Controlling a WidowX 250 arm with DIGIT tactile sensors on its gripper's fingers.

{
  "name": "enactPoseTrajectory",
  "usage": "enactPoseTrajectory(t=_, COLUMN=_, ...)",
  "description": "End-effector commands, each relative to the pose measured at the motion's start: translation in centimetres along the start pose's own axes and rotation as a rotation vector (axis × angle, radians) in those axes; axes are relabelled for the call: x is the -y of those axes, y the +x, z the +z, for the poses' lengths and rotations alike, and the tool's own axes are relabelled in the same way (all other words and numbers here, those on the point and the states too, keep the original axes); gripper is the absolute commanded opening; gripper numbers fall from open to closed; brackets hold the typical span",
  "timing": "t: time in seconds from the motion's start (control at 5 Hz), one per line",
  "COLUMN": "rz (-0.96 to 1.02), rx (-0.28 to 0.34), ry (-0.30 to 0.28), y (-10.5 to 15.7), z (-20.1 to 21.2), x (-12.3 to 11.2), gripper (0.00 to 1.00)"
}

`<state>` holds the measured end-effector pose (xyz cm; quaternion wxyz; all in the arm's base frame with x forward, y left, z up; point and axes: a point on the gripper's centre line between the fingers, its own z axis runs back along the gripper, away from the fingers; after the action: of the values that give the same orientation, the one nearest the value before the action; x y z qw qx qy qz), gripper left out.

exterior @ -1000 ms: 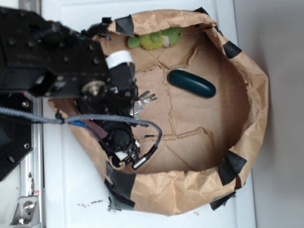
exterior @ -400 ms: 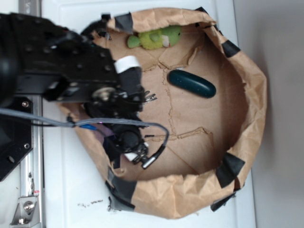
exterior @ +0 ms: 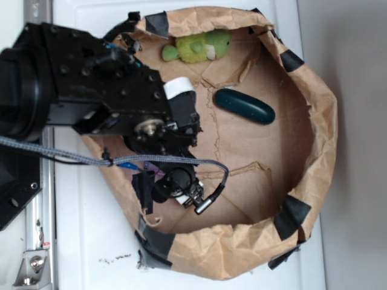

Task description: Grab the silver keys.

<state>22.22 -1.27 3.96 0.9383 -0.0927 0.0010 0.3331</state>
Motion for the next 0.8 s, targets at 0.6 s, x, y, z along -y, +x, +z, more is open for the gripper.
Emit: enactPoseTrajectory(t=0.6, rz=-0.021, rx=0.066, ry=-0.018, y=0.52, z=0.33, x=-0.85, gripper=0.0)
